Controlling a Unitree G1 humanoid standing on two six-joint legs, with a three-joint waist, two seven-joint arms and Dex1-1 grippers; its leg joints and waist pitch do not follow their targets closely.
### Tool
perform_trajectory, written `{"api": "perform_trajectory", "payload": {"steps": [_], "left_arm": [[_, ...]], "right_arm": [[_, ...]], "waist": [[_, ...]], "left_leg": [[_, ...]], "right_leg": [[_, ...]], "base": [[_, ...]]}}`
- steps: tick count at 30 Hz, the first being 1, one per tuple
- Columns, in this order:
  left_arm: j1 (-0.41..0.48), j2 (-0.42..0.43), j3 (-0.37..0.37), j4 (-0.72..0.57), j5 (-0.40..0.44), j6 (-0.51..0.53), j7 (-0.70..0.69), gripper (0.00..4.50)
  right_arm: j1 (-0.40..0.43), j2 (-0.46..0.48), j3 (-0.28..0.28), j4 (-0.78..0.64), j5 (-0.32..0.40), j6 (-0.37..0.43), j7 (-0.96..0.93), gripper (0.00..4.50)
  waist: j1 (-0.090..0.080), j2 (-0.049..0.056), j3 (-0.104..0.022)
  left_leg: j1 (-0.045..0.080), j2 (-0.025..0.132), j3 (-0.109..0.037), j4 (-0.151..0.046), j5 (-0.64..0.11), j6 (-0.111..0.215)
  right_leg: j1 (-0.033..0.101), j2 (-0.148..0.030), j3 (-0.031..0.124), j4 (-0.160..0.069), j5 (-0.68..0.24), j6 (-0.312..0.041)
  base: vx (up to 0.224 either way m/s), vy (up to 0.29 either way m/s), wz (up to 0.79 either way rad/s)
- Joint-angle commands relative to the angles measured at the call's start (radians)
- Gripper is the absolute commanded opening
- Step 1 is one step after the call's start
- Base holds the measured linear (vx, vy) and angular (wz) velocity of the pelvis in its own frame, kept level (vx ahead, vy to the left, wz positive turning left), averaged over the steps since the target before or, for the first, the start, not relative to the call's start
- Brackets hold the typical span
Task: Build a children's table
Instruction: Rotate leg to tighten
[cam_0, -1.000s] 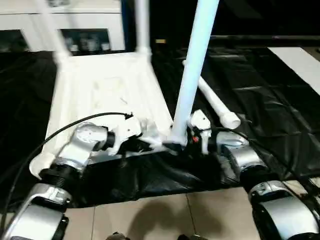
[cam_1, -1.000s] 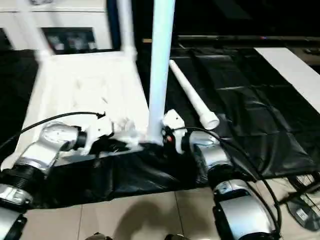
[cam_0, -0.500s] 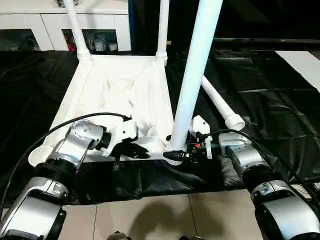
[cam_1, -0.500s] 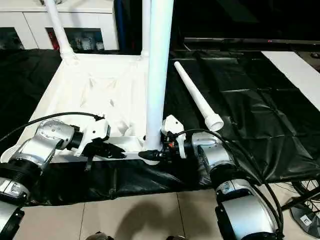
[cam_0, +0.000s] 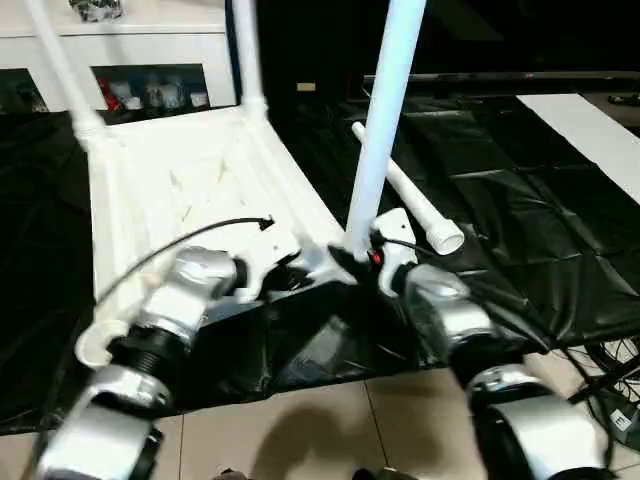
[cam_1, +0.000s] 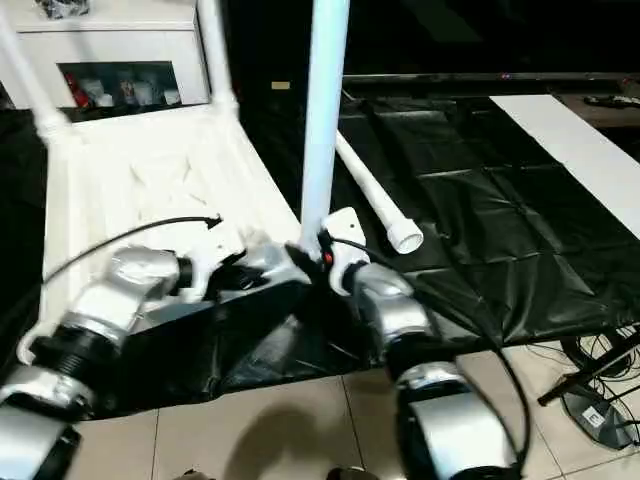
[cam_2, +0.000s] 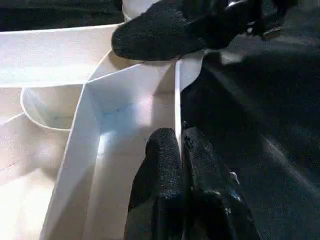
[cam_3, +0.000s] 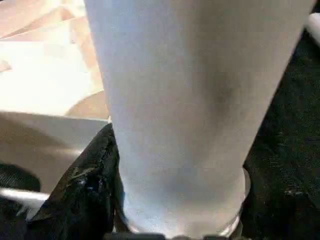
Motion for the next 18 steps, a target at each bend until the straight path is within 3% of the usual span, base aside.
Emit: {"api": "perform_trajectory", "payload": {"steps": [1, 6, 7, 10, 13, 17, 18], "left_arm": [[-0.008, -0.057, -0.045, -0.073, -0.032, -0.020, -0.017, 0.00], [-0.008, -0.018, -0.052, -0.052, -0.030, -0.074, -0.053, 0.00], [-0.008, -0.005, -0.051, -0.048, -0.036, -0.086, -0.073, 0.00], [-0.008, 0.003, -0.050, -0.047, -0.039, -0.093, -0.087, 0.00], [-0.013, 0.037, -0.053, -0.027, -0.044, -0.129, -0.154, 0.00], [-0.025, 0.081, -0.063, 0.011, -0.051, -0.203, -0.250, 0.00], [-0.031, 0.089, -0.063, 0.024, -0.059, -0.213, -0.279, 0.00]], "right_arm": [[0.000, 0.051, 0.042, 0.038, -0.042, 0.003, 0.002, 3.30], [-0.003, 0.015, 0.040, 0.027, -0.030, -0.012, 0.079, 3.52], [-0.002, -0.004, 0.048, 0.016, -0.030, -0.021, 0.118, 3.81], [-0.001, -0.016, 0.054, 0.009, -0.030, -0.028, 0.144, 3.81], [0.008, -0.069, 0.087, -0.015, -0.030, -0.041, 0.294, 3.81], [0.032, -0.128, 0.138, -0.062, -0.021, -0.053, 0.528, 3.81], [0.040, -0.144, 0.152, -0.077, -0.015, -0.053, 0.600, 3.81]], "waist": [[0.003, 0.012, -0.074], [0.004, 0.014, -0.077], [0.004, 0.014, -0.079], [0.006, 0.014, -0.082], [0.009, 0.014, -0.083], [0.021, 0.013, -0.079], [0.032, 0.014, -0.079]], "left_leg": [[0.003, 0.022, -0.006, -0.070, -0.332, 0.015], [0.002, 0.021, -0.004, -0.069, -0.317, 0.027], [0.001, 0.022, -0.002, -0.068, -0.304, 0.032], [-0.004, 0.022, -0.001, -0.067, -0.258, 0.044], [-0.007, 0.022, 0.002, -0.063, -0.233, 0.063], [-0.004, 0.026, 0.005, -0.064, -0.253, 0.066], [0.000, 0.029, 0.007, -0.064, -0.260, 0.068]], "right_leg": [[0.047, -0.059, 0.051, -0.078, -0.438, -0.152], [0.050, -0.059, 0.055, -0.072, -0.382, -0.172], [0.052, -0.057, 0.056, -0.068, -0.349, -0.182], [0.058, -0.057, 0.058, -0.055, -0.265, -0.212], [0.062, -0.055, 0.058, -0.051, -0.228, -0.226], [0.059, -0.055, 0.055, -0.056, -0.275, -0.218], [0.057, -0.054, 0.057, -0.056, -0.284, -0.213]], "base": [[0.000, 0.000, 0.00], [0.000, 0.000, 0.00], [0.000, 0.000, 0.00], [0.000, 0.000, 0.00], [0.000, 0.000, 0.00], [0.000, 0.000, 0.00], [0.000, 0.000, 0.00]]}}
